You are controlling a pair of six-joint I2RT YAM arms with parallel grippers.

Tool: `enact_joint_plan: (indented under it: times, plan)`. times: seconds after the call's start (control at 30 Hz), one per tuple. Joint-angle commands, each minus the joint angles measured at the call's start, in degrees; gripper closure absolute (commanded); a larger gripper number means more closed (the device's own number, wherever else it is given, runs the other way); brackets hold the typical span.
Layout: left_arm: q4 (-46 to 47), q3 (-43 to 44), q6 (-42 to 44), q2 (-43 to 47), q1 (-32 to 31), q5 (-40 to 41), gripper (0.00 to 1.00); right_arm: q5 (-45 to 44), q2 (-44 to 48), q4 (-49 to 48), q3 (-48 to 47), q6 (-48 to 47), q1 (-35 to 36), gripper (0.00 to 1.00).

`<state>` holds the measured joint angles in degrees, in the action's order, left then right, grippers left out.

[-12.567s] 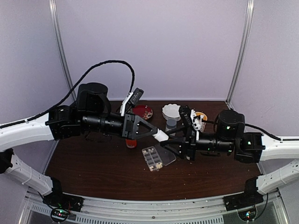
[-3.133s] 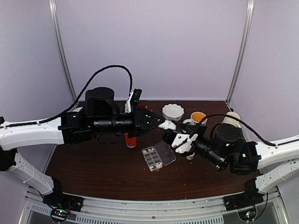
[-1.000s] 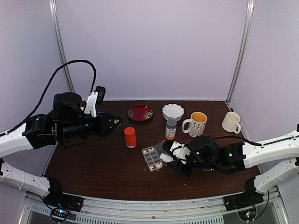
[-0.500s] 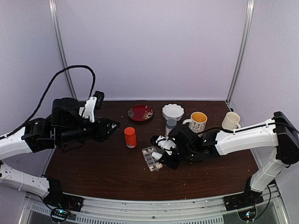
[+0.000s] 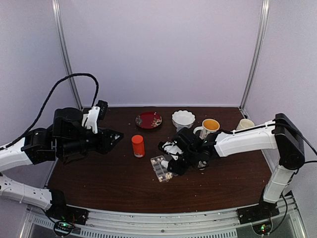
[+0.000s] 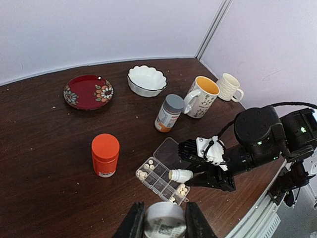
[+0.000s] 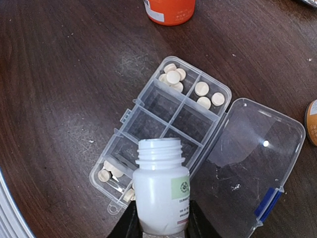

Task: Sort the pills into containers
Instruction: Pour the pill into the compartment of the pill container.

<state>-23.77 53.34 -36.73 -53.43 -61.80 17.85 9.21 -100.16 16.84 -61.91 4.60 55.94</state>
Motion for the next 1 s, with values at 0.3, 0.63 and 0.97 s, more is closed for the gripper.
enact_joint_plan:
  times: [0.3, 0.63, 0.97]
  plan:
    - [1.1, -0.7, 1.1, 0.3, 0.5, 0.6, 1.0, -0.7, -4.0, 7.3, -5.1, 1.2, -1.1, 1.0]
    - [0.8, -0.8, 1.1, 0.4, 0.5, 0.6, 1.0, -1.6, -4.9, 9.9, -8.1, 1.5, -1.3, 1.0]
    - [0.6, -0.8, 1.3, 0.4, 0.5, 0.3, 1.0, -2.8, -6.5, 11.1, -10.3, 2.7, -1.6, 1.0]
